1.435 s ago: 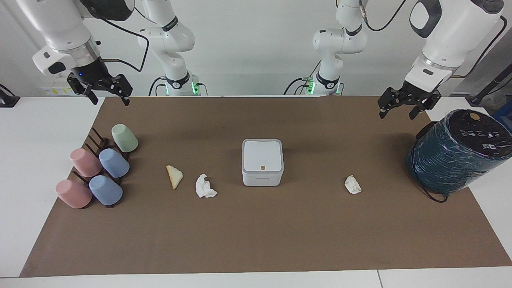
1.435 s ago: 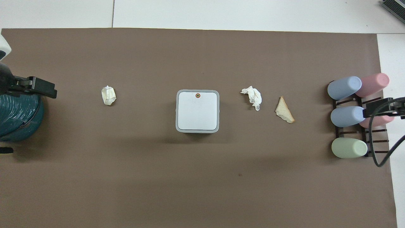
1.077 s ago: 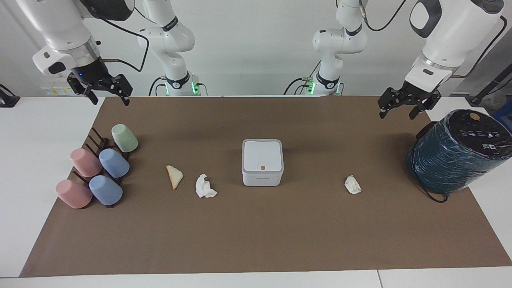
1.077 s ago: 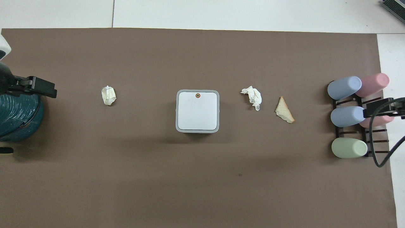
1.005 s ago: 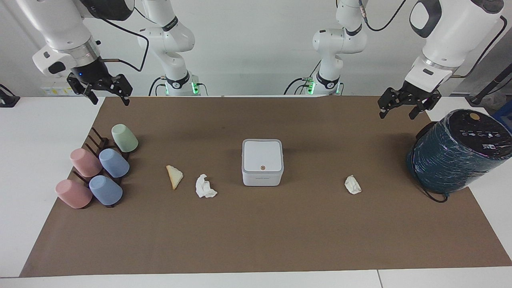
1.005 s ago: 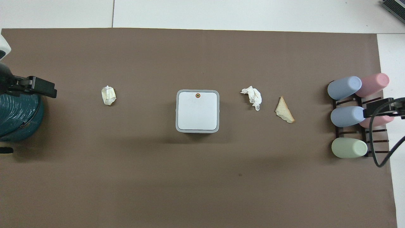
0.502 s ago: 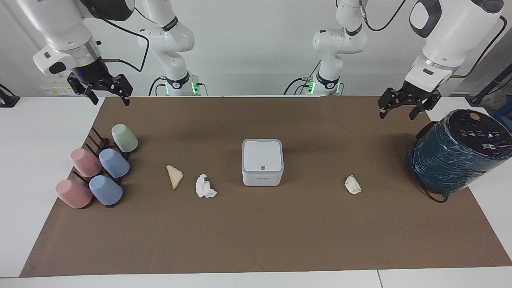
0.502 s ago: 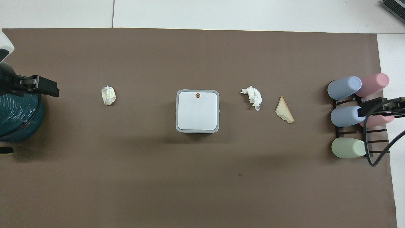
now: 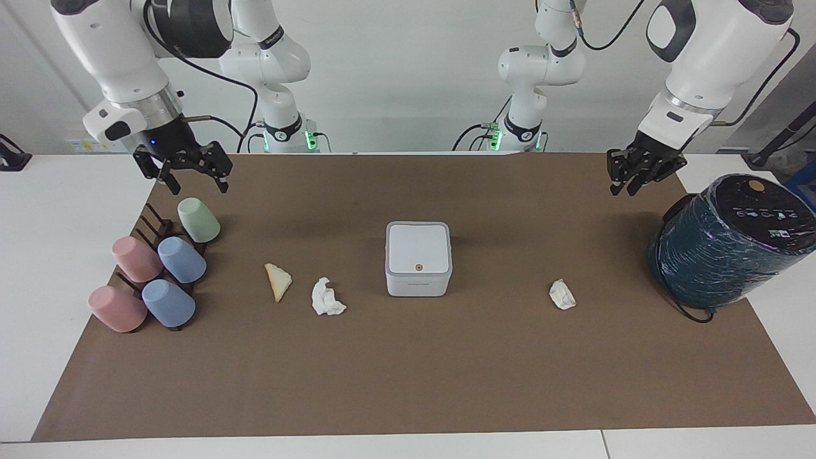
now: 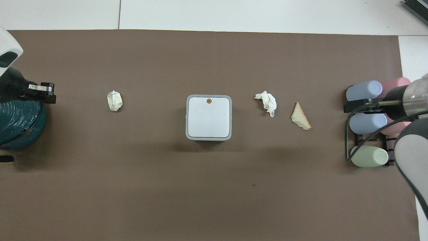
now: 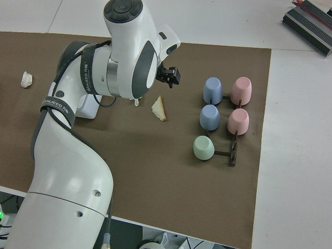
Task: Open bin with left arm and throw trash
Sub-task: 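Reach the left gripper to the lid while the right gripper reaches the bread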
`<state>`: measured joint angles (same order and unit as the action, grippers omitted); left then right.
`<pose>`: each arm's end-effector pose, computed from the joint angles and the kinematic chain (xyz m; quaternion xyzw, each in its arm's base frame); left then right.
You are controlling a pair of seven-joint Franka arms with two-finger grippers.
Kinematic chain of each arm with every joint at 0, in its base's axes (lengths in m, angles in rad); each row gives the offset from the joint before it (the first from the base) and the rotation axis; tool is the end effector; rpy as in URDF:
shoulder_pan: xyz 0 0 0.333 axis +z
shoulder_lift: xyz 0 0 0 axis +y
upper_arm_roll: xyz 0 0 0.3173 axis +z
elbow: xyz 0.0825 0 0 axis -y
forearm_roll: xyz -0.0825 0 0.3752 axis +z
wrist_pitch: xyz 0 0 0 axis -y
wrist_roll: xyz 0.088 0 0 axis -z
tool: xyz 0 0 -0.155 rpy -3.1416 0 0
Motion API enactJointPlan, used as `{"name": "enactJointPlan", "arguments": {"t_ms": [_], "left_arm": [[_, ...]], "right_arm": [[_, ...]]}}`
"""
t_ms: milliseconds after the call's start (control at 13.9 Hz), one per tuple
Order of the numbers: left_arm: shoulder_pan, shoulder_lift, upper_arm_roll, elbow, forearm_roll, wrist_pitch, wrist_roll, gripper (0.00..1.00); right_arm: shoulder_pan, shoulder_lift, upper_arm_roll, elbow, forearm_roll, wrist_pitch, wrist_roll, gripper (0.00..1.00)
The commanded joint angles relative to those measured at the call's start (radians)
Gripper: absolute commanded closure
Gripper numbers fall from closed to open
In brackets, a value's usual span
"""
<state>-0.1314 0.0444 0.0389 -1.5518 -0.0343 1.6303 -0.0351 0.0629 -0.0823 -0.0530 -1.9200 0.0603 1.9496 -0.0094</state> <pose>0.5640 -0.0579 0.5675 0.9993 -0.0280 0.0160 0.0173 0.5446 0.0115 0.4926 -0.9980 0.0000 -0.0558 0.0308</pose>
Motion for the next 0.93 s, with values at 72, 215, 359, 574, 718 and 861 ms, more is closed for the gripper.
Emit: {"name": "enactJointPlan", "arguments": {"t_ms": [72,215,359,574,718,861], "left_arm": [[-0.043,-0.046,0.007,-0.088,-0.033,0.074,-0.055,1.00],[-0.089,-0.031,0.009,-0.111,-0.071,0.139,-0.159,1.00],[-0.158,-0.006,0.009,-0.134,-0.096,0.218,-0.282,1.00],[-0.241,0.066,0.009,-0.132,-0.121,0.316,-0.414,1.00],[-0.275,0.106,0.009,-0.131,-0.186,0.408,-0.479,1.00],[-0.322,0.144,0.009,-0.137,-0.214,0.491,-0.512,1.00]], "right_arm": [[0.029,0.081,-0.002,-0.091,0.016,0.159,-0.088,0.00],[0.029,0.131,-0.002,-0.143,0.016,0.257,-0.185,0.00],[0.028,0.194,-0.002,-0.157,0.018,0.322,-0.263,0.00],[0.029,0.262,-0.001,-0.157,0.016,0.397,-0.345,0.00],[0.040,0.291,-0.001,-0.160,0.016,0.408,-0.394,0.03],[0.040,0.308,-0.001,-0.168,0.016,0.416,-0.476,0.18]]}}
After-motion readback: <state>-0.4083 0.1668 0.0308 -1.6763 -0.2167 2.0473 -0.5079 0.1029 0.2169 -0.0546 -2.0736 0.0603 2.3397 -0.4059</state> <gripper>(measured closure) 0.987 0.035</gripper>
